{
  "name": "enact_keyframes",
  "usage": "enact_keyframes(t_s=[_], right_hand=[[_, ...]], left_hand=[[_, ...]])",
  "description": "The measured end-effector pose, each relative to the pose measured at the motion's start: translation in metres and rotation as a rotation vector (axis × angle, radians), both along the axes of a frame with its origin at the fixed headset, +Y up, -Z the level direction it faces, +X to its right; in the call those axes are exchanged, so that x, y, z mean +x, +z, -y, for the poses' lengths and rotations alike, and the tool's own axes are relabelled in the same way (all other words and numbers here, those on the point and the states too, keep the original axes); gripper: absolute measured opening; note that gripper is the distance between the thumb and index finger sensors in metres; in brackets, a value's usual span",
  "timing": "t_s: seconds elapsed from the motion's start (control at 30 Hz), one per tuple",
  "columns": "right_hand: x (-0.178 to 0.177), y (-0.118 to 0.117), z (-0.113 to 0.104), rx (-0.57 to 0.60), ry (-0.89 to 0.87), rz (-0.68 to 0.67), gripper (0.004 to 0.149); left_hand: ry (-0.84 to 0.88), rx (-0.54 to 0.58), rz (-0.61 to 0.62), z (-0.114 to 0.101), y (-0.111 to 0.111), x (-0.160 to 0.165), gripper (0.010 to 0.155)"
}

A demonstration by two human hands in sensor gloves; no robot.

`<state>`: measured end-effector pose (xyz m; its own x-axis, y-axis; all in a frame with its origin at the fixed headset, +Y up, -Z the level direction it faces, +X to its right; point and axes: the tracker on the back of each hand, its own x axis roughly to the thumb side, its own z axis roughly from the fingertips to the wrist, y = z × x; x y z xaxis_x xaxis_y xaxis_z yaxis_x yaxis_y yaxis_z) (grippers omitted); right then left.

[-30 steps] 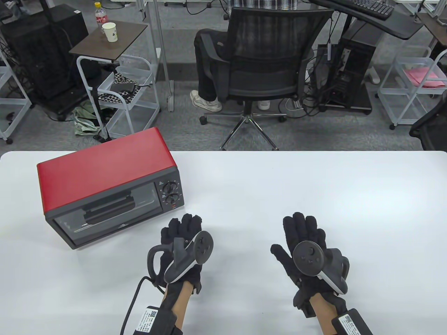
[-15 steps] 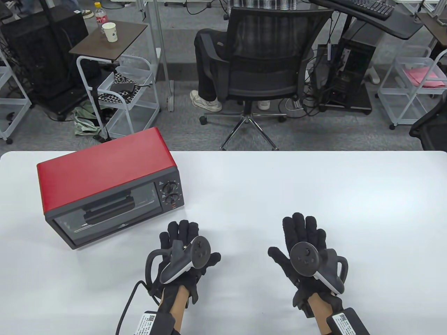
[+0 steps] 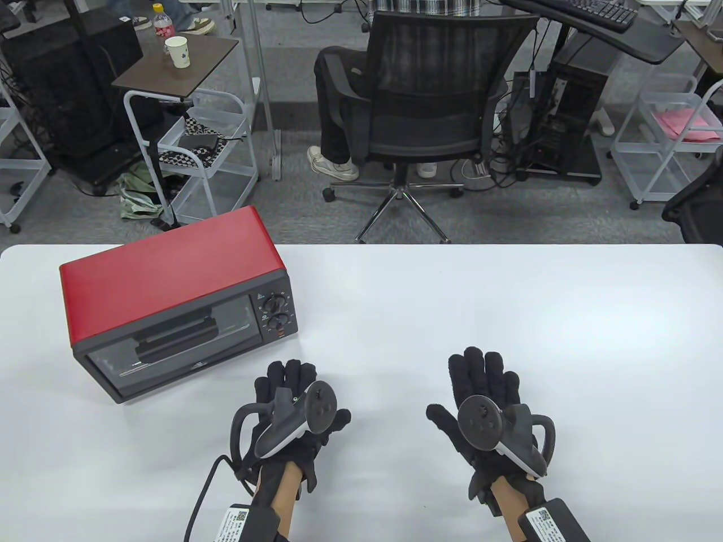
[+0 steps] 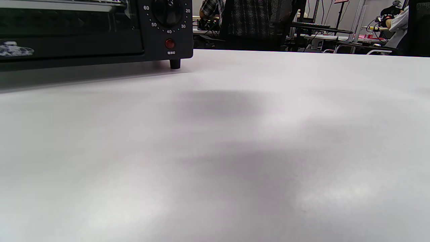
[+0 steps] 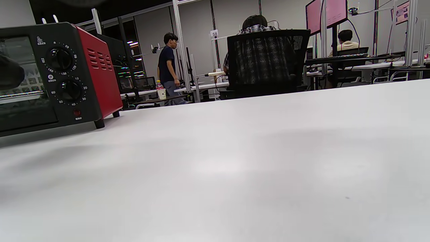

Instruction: Close oven door by handle

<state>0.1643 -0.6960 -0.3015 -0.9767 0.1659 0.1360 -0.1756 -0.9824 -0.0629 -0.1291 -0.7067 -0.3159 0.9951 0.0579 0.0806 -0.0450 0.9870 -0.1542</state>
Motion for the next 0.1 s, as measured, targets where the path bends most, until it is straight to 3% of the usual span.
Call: enact_keyframes(t_s=[0.1], right_hand=[[-0.0009,0.0,-0.0001,0.004,0.001,-0.002,0.083]], left_hand=[[0.002,-0.003,0.0,-0.0001,-0.0003,0.0002,0.097]])
